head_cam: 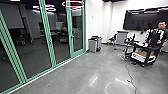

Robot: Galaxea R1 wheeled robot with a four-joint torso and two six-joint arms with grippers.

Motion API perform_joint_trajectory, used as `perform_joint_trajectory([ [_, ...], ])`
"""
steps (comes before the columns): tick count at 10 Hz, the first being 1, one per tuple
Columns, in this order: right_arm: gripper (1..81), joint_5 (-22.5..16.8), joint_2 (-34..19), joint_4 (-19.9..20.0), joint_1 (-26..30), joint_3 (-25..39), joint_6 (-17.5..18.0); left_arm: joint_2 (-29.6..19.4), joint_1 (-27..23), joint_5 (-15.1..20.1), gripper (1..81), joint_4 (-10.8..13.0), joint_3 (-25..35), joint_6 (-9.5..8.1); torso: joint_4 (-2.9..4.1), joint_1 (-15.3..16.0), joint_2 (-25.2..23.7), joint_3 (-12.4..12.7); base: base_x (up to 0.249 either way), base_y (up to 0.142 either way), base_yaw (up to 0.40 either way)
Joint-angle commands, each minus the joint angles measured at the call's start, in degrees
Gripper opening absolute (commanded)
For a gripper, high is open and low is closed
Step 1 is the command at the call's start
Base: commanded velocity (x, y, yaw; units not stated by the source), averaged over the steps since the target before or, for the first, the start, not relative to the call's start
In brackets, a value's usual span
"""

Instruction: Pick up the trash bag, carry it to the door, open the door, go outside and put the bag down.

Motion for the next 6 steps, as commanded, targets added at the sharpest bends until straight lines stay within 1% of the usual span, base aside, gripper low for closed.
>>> perform_joint_trajectory([
  [1,81.1,-3.0,0.3,-0.4,2.8,0.1,-0.1,-0.2,-3.9,3.4,1.0,0.4,-0.1,0.31,0.00,0.0,0.0,0.0,0.184,0.000,0.000],
  [6,81.1,-3.0,0.3,-0.3,2.7,0.1,-0.1,-0.2,-3.9,3.4,1.0,0.4,-0.1,0.31,0.00,0.0,0.0,0.0,0.183,0.000,0.000],
])
